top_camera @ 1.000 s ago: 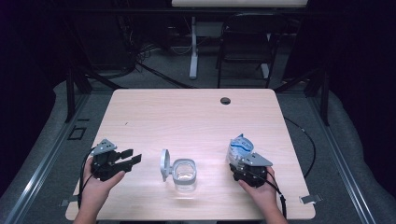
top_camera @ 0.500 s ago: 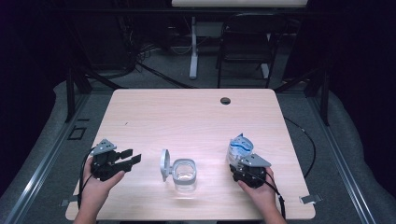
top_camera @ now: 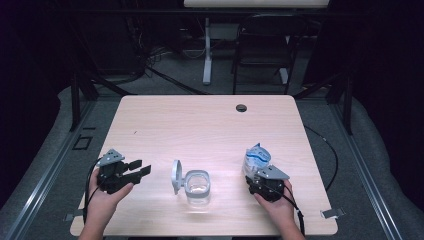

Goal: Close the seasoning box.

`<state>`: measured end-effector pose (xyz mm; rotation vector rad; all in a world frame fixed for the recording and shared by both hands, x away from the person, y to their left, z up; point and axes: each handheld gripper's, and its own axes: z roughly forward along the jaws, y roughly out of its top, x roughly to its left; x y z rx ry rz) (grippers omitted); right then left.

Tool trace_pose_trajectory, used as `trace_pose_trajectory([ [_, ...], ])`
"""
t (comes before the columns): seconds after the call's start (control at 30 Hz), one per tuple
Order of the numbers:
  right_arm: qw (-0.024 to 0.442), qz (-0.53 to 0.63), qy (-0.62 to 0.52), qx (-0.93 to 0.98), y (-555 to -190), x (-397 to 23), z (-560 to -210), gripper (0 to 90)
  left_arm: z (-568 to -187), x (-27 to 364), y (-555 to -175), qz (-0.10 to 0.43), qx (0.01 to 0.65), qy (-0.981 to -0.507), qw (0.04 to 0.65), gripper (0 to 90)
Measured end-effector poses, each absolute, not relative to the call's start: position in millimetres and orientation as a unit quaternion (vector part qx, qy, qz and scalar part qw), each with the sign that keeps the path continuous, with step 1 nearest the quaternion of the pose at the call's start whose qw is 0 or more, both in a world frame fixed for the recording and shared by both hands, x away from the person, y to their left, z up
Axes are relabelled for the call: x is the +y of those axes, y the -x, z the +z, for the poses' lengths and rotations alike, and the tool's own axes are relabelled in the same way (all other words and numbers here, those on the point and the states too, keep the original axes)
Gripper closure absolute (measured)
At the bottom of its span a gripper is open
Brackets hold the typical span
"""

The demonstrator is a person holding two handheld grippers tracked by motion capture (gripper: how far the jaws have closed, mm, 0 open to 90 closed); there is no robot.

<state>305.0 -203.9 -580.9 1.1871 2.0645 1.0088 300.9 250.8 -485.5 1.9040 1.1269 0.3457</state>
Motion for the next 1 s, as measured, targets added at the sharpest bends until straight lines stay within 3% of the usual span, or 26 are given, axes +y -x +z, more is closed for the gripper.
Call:
trace_pose_trajectory([
  [1.0, 0.280, 0.385, -0.439, 0.762, -304.6, -203.1, -578.9, 41.4, -486.9, 251.4, -301.5, 0.138, 0.454, -0.766, 0.434, 53.9],
])
